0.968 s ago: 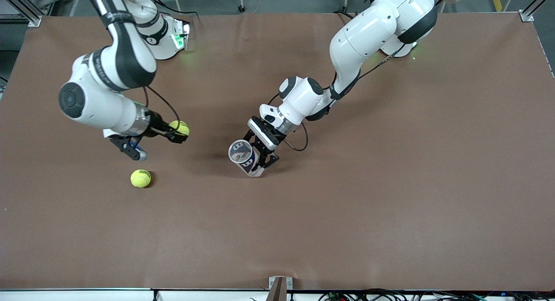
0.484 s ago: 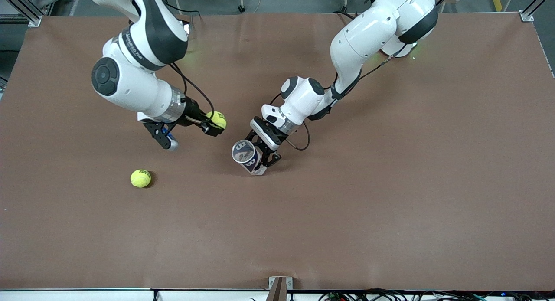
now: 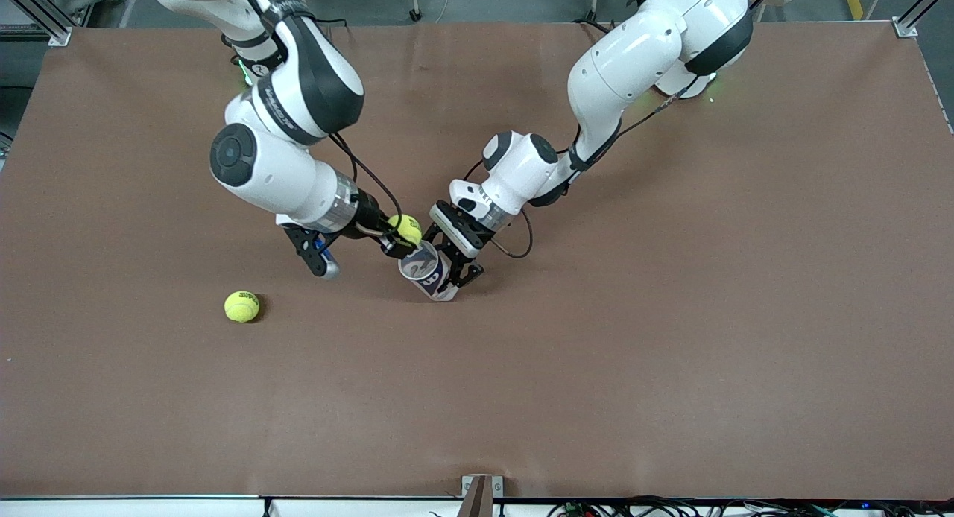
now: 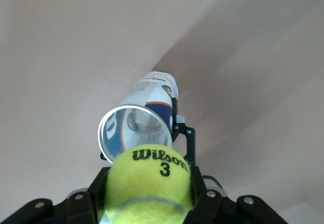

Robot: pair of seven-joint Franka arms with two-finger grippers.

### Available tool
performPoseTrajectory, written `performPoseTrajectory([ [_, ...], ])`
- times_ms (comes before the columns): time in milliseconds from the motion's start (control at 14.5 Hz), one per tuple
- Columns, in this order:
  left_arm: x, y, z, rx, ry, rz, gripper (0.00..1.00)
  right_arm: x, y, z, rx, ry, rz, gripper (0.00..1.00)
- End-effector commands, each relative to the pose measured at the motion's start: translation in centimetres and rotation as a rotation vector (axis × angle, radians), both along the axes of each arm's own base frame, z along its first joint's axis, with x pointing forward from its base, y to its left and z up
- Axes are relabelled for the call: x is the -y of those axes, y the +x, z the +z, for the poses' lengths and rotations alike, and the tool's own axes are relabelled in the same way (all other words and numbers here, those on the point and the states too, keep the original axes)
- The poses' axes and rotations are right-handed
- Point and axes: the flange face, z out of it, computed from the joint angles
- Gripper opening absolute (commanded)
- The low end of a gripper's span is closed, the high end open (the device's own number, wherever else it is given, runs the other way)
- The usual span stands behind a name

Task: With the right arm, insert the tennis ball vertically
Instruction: 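Carry the ball with the right gripper over the can's open rim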

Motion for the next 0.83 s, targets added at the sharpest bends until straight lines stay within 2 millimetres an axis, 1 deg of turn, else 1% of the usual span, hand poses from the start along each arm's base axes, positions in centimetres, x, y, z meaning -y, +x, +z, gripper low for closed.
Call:
performPoseTrajectory([
  [0,-0.5,-0.1,0.0,-0.004,0.000,0.015,0.66,-0.7,1.3,-0.7,-0.006,0.012,-0.025,0.01],
  [138,-0.6,0.1,0.2,-0.002,-0.002,0.018,0.66,-0.9,1.8,-1.1,0.006,0.014,-0.032,0.01],
  [484,-0.6,0.1,0.1,-0.003,-0.001,0.018,0.66,-0.9,2.3,-2.2,0.004,0.003,-0.030,0.01],
  [622,-0.6,0.1,0.2,-0.002,-0.002,0.018,0.66,-1.2,2.4,-2.6,0.001,0.002,-0.029,0.03],
  [761,-0.6,0.1,0.2,-0.001,-0.002,0.016,0.66,-1.2,2.6,-2.8,-0.003,0.004,-0.032,0.07],
])
